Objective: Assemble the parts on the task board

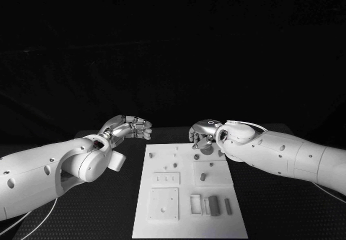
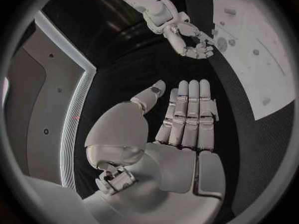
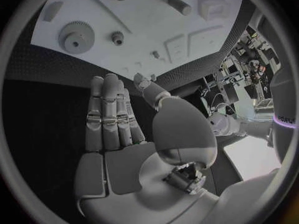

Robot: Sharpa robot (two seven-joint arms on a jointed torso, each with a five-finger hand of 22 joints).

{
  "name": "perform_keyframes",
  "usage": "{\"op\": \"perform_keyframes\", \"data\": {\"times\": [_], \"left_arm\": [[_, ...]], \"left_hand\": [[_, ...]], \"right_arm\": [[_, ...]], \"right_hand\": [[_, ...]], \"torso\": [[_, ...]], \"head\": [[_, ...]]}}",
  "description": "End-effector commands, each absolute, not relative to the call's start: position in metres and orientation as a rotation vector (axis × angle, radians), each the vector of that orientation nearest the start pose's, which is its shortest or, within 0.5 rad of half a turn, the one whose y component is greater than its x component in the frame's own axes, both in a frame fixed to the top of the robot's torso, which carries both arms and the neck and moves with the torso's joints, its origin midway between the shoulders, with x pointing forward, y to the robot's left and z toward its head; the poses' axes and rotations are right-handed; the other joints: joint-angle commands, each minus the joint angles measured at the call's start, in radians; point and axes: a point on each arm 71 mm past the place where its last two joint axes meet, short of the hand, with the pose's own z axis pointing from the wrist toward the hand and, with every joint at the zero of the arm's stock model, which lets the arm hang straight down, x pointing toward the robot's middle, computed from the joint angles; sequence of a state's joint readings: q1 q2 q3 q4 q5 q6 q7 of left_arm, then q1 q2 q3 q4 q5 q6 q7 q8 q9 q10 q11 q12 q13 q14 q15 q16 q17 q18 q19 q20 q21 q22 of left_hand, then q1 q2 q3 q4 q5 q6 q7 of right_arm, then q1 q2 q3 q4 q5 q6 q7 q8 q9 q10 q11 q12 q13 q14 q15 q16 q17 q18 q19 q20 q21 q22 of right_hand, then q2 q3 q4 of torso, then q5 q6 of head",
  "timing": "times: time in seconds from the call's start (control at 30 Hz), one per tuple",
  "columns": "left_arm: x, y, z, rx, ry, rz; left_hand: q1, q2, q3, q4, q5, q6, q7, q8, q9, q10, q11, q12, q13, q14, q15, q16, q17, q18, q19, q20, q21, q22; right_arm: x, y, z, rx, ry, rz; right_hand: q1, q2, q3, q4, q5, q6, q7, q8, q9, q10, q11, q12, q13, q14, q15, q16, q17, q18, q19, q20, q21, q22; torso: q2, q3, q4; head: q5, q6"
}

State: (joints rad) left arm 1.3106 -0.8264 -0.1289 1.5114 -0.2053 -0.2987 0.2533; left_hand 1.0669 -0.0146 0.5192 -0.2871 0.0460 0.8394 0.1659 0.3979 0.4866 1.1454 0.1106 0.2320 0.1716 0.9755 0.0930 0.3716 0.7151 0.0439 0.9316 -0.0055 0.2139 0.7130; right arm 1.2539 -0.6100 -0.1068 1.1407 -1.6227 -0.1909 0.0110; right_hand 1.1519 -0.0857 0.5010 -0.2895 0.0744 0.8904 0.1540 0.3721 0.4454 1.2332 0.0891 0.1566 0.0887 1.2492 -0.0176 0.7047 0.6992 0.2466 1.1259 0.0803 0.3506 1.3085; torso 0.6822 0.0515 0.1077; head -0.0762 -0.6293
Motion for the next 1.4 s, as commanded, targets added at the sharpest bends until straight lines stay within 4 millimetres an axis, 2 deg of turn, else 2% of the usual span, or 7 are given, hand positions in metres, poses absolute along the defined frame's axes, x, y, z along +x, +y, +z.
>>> {"op": "perform_keyframes", "data": {"times": [0.03, 0.2, 0.4, 0.57, 0.83, 1.1, 1.4], "left_arm": [[0.498, 0.201, -0.16, -0.868, 1.584, -1.417], [0.5, 0.203, -0.16, -0.882, 1.578, -1.412], [0.5, 0.204, -0.161, -0.887, 1.577, -1.411], [0.5, 0.205, -0.161, -0.888, 1.578, -1.41], [0.5, 0.207, -0.16, -0.889, 1.576, -1.408], [0.502, 0.207, -0.161, -0.893, 1.574, -1.407], [0.502, 0.207, -0.161, -0.9, 1.576, -1.407]], "left_hand": [[-0.004, -0.009, -0.001, 0.006, 0.004, 0.006, 0.0, -0.005, -0.001, 0.007, -0.002, -0.006, 0.001, 0.008, 0.001, -0.006, 0.001, -0.008, 0.008, 0.001, 0.002, 0.002], [-0.006, -0.01, -0.002, 0.006, 0.004, 0.006, 0.0, -0.007, -0.002, 0.007, -0.002, -0.008, 0.001, 0.008, 0.001, -0.007, 0.002, -0.008, 0.008, 0.001, 0.002, 0.002], [-0.008, -0.011, -0.003, 0.006, 0.004, 0.006, 0.0, -0.009, -0.003, 0.007, -0.002, -0.01, 0.001, 0.008, 0.001, -0.009, 0.003, -0.009, 0.007, 0.001, 0.001, 0.002], [-0.01, -0.011, -0.004, 0.006, 0.004, 0.006, 0.0, -0.01, -0.004, 0.007, -0.001, -0.011, 0.001, 0.007, 0.001, -0.01, 0.004, -0.009, 0.007, 0.001, 0.001, 0.002], [-0.012, -0.012, -0.004, 0.007, 0.004, 0.006, 0.0, -0.012, -0.005, 0.008, -0.001, -0.014, 0.001, 0.007, 0.001, -0.012, 0.005, -0.009, 0.007, 0.001, 0.0, 0.002], [-0.013, -0.012, -0.005, 0.007, 0.004, 0.006, 0.001, -0.014, -0.005, 0.008, -0.001, -0.017, 0.001, 0.007, 0.001, -0.014, 0.005, -0.009, 0.006, 0.001, -0.001, 0.002], [-0.015, -0.012, -0.005, 0.007, 0.004, 0.006, 0.001, -0.016, -0.006, 0.008, 0.0, -0.02, 0.0, 0.006, 0.002, -0.016, 0.006, -0.01, 0.006, 0.001, -0.002, 0.003]], "right_arm": [[0.545, -0.184, -0.209, -0.507, 1.738, 0.409], [0.544, -0.184, -0.209, -0.53, 1.736, 0.39], [0.544, -0.187, -0.213, -0.545, 1.755, 0.358], [0.542, -0.189, -0.22, -0.552, 1.78, 0.345], [0.541, -0.19, -0.228, -0.568, 1.8, 0.329], [0.544, -0.194, -0.23, -0.576, 1.801, 0.289], [0.544, -0.195, -0.231, -0.584, 1.803, 0.28]], "right_hand": [[0.003, -0.001, -0.007, -0.002, 0.006, 0.012, -0.001, -0.006, 0.003, 0.013, -0.001, -0.006, 0.001, 0.006, -0.003, 0.01, 0.007, 0.015, 0.008, -0.001, 0.013, 0.027], [-0.002, -0.004, -0.008, -0.001, 0.006, 0.016, -0.002, -0.008, 0.004, 0.017, -0.002, -0.008, 0.002, 0.005, -0.004, 0.016, 0.011, 0.015, 0.008, -0.002, 0.022, 0.027], [-0.011, -0.012, -0.008, 0.0, 0.006, 0.011, 0.001, -0.018, 0.003, 0.009, 0.002, -0.02, -0.002, -0.002, -0.001, 0.019, 0.013, 0.015, 0.0, -0.001, 0.03, 0.026], [-0.016, -0.019, -0.007, 0.001, 0.006, 0.007, 0.003, -0.023, 0.003, -0.001, 0.006, -0.029, -0.005, -0.006, 0.003, 0.02, 0.014, 0.015, -0.004, 0.0, 0.034, 0.026], [-0.017, -0.026, -0.002, 0.001, 0.006, 0.002, 0.006, -0.032, 0.002, -0.012, 0.011, -0.041, -0.008, -0.01, 0.007, 0.025, 0.017, 0.015, -0.01, 0.0, 0.043, 0.026], [-0.017, -0.031, 0.001, 0.0, 0.006, 0.001, 0.007, -0.037, 0.002, -0.022, 0.015, -0.051, -0.011, -0.016, 0.011, 0.027, 0.018, 0.015, -0.017, 0.002, 0.049, 0.025], [-0.013, -0.026, 0.004, -0.001, 0.006, 0.003, 0.007, -0.038, 0.003, -0.022, 0.015, -0.053, -0.011, -0.016, 0.011, 0.03, 0.02, 0.015, -0.018, 0.001, 0.054, 0.026]], "torso": [[0.018, 0.0038, 0.0132], [0.029, 0.0081, 0.013], [0.036, 0.0092, 0.0128], [0.043, 0.0137, 0.0163], [0.054, 0.0198, 0.0173], [0.064, 0.0226, 0.0162], [0.068, 0.026, 0.0193]], "head": [[-0.008, -0.001], [-0.012, 0.003], [-0.014, 0.004], [-0.015, 0.005], [-0.013, 0.006], [-0.019, 0.011], [-0.023, 0.009]]}}
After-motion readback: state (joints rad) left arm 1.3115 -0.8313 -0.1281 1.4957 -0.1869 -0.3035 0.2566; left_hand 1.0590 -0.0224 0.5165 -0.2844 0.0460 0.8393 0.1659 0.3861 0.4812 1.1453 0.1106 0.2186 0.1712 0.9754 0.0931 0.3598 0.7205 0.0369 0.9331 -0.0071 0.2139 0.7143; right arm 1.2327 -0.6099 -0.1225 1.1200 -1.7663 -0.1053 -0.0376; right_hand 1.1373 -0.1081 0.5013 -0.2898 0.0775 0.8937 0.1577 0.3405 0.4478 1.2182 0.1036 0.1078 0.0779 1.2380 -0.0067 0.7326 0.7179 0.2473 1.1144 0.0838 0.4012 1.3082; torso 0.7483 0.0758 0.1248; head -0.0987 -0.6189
